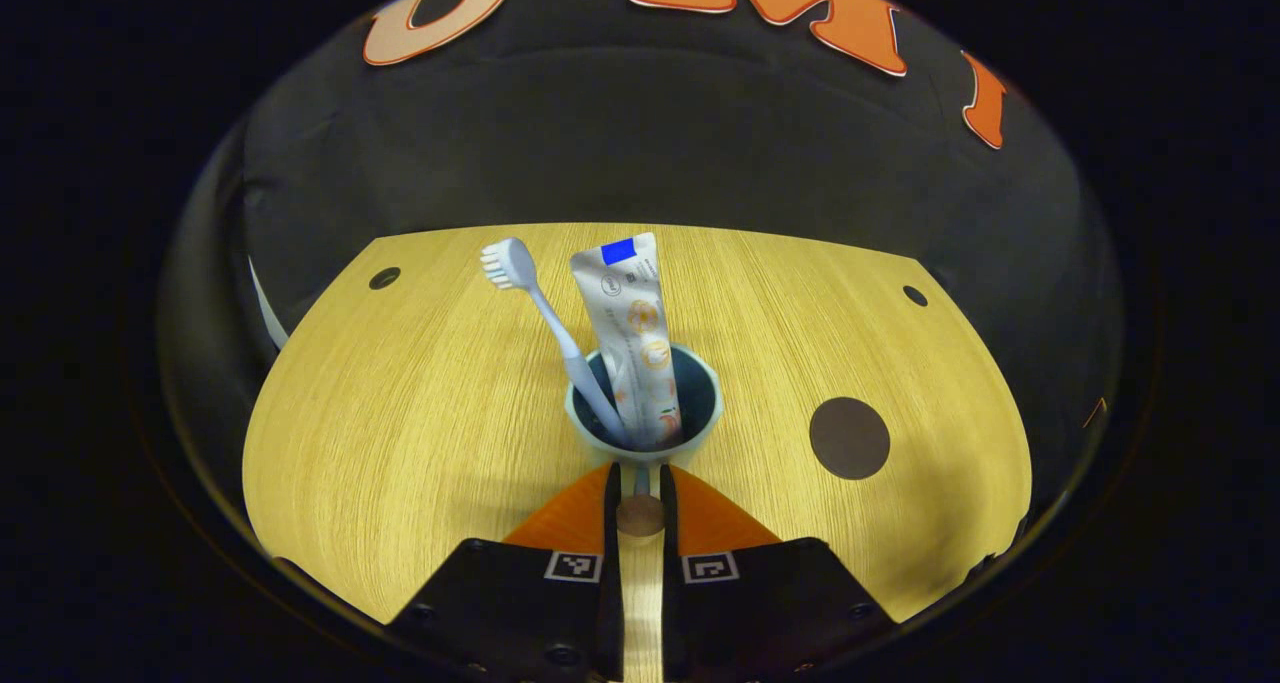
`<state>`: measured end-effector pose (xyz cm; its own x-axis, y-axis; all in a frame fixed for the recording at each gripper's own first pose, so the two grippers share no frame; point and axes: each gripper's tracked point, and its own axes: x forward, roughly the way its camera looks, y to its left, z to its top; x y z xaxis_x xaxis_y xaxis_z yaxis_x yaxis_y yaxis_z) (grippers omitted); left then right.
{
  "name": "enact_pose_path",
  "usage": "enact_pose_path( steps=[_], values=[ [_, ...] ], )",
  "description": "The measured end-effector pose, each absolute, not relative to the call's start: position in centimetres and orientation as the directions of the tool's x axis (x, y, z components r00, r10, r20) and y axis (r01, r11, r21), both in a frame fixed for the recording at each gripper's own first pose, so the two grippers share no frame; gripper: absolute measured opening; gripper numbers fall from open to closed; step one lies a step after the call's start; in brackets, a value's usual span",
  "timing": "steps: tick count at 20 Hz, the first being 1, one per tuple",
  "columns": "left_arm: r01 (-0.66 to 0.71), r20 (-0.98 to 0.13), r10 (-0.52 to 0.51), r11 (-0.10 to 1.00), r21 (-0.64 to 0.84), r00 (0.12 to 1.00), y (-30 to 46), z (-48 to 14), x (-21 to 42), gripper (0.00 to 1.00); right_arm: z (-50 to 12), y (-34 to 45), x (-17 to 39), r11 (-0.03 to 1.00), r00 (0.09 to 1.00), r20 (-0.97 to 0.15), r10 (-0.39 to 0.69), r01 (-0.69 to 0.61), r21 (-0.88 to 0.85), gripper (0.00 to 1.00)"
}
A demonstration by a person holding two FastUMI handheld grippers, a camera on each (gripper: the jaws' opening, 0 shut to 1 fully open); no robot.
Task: Put the toothbrush and toothpaste on the desktop into the cup, then pick up the cup and place it on the coaster on the desktop.
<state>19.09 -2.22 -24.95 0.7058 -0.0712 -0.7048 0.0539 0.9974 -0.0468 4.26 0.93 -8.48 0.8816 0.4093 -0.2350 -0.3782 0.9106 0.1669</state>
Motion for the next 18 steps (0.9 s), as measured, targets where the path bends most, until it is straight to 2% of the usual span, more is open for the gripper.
enact_pose_path(
  steps=[8,9,11,13,16,18],
  values=[
    [0.063,-0.749,-0.048,0.998,-0.009,0.661,-2.0,-25.0,18.8,0.15,-9.6,0.8,4.4,0.910,0.877,-0.257,0.406,-0.361,0.206,0.93],
    [0.072,-0.764,-0.042,0.997,0.006,0.644,-2.0,-25.2,18.7,0.20,-9.6,0.8,4.3,0.909,0.876,-0.257,0.408,-0.362,0.208,0.93],
    [0.087,-0.769,-0.024,0.995,0.042,0.639,-2.0,-25.2,19.1,0.23,-9.5,0.7,4.4,0.907,0.875,-0.255,0.411,-0.364,0.211,0.93],
    [0.103,-0.786,0.001,0.991,0.082,0.618,-2.0,-25.8,19.1,0.22,-9.5,0.6,4.5,0.906,0.875,-0.255,0.412,-0.364,0.216,0.93],
    [0.109,-0.814,0.031,0.987,0.115,0.580,-2.1,-26.2,19.0,0.27,-9.8,0.6,4.5,0.903,0.873,-0.256,0.416,-0.363,0.228,0.93],
    [0.117,-0.806,0.019,0.987,0.109,0.592,-2.2,-26.0,19.0,0.28,-10.2,0.3,4.5,0.905,0.872,-0.263,0.413,-0.359,0.229,0.93]
  ],
)
